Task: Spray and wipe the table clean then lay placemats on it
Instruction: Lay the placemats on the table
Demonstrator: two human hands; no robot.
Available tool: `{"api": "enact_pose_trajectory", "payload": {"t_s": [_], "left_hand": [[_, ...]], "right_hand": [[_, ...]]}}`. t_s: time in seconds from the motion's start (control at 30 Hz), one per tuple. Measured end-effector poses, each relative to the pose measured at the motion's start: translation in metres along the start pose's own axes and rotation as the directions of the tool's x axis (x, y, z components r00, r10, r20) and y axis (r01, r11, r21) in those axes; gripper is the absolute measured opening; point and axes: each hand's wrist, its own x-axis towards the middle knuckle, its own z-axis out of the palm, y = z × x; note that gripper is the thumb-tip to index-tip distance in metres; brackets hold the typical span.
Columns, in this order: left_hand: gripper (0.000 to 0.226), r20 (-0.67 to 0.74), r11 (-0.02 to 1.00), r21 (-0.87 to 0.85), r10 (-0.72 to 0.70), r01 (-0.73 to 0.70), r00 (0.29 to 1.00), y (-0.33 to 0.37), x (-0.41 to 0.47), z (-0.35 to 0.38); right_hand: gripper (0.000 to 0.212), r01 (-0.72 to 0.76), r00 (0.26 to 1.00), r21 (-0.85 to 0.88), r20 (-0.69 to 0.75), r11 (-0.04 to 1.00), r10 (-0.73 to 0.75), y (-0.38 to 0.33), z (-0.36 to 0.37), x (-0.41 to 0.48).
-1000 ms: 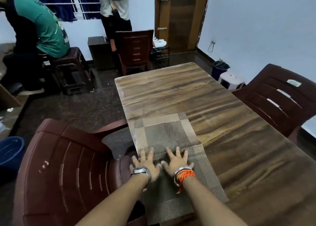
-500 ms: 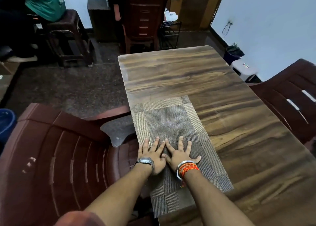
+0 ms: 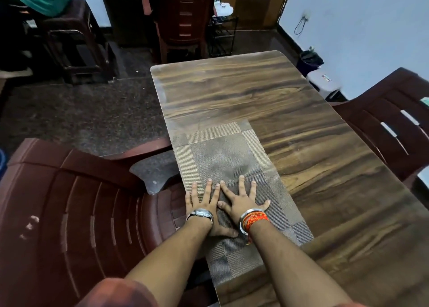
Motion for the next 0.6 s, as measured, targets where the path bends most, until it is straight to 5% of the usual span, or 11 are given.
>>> {"api": "enact_pose_trajectory", "payload": {"t_s": [0.33, 0.43, 0.5, 0.6], "left_hand": [[0.157, 0.027, 1.000, 0.021, -0.012, 0.012, 1.000, 0.002, 0.000, -0.002], [0.139, -0.041, 1.000, 0.011, -0.009, 0.010, 0.999, 0.003, 0.002, 0.005], [0.116, -0.105, 1.000, 0.014, -0.017, 0.019, 0.994, 0.003, 0.004, 0.009], [0.131, -0.075, 0.999, 0.024, -0.021, 0.023, 0.997, 0.003, 0.002, 0.008]], "right_hand": [[0.057, 0.004, 0.998, -0.092, -0.056, 0.996, -0.009, 0.004, 0.011, 0.004], [0.059, 0.164, 0.946, -0.282, -0.227, 0.945, -0.232, -0.003, 0.030, 0.000], [0.064, 0.266, 0.896, -0.260, -0.288, 0.928, -0.338, -0.004, 0.040, 0.002], [0.071, 0.349, 0.882, -0.214, -0.255, 0.913, -0.397, 0.013, 0.038, 0.012]]}}
